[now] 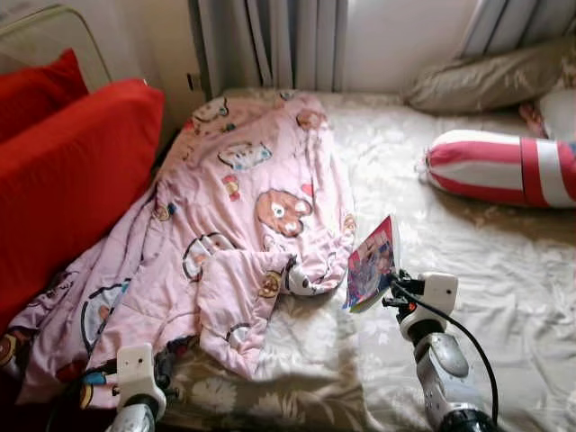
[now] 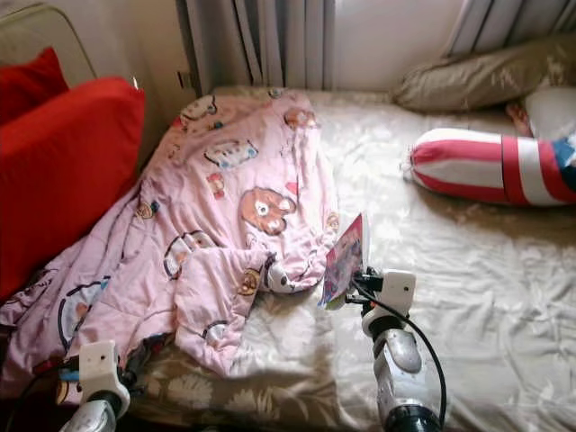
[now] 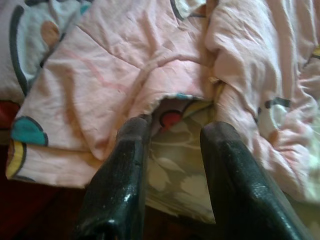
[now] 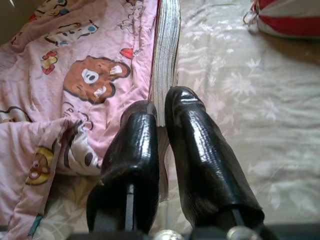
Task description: Clean up the room
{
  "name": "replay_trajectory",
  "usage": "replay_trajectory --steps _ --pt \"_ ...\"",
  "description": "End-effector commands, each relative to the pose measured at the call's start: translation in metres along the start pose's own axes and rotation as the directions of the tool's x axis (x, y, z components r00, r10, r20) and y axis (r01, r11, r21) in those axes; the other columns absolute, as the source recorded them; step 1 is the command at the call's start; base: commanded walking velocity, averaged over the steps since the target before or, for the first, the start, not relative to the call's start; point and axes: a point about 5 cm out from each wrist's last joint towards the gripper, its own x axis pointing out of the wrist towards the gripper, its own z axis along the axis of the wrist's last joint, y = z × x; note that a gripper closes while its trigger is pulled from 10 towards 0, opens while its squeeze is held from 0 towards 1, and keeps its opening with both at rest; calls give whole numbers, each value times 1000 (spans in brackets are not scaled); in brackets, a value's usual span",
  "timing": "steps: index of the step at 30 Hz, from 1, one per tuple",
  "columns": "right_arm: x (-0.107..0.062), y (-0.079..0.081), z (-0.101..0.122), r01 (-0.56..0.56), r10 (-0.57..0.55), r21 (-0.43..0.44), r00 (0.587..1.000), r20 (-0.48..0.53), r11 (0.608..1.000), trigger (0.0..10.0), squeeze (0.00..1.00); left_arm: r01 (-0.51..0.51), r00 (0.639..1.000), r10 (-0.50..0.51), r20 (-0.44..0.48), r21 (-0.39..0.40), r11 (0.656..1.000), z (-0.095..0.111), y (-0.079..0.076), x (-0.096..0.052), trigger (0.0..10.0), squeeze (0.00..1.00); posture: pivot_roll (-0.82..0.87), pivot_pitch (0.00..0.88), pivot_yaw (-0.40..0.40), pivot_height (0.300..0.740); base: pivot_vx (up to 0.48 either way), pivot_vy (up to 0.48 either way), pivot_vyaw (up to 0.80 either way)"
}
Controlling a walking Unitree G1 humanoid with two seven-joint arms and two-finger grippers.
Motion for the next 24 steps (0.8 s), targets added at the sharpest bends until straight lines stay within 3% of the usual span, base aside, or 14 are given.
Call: replay_trajectory --steps 1,7,15,19,24 --pt "5 0 10 -5 6 -16 999 38 1000 10000 0 13 999 -12 -46 8 1000 -9 -1 -2 10000 0 96 0 -50 740 0 0 0" --pt "3 -1 -5 9 -11 -35 999 -50 999 10000 0 45 990 -40 -133 36 998 -22 -11 -4 10000 0 98 0 -53 740 0 0 0" --pt "-6 -7 -19 40 -41 -21 995 -88 999 10000 0 30 983 -25 -184 27 999 -36 -11 -11 10000 0 87 0 -37 740 0 0 0" --pt "-9 -10 -23 64 -66 -23 992 -105 998 10000 0 29 982 -24 -188 26 999 -38 -12 -12 10000 0 86 0 -33 740 0 -281 0" --pt "-10 -12 -25 74 -77 -22 990 -115 997 10000 0 21 979 -15 -201 28 999 -42 -10 -15 10000 0 78 0 -28 740 0 -393 -673"
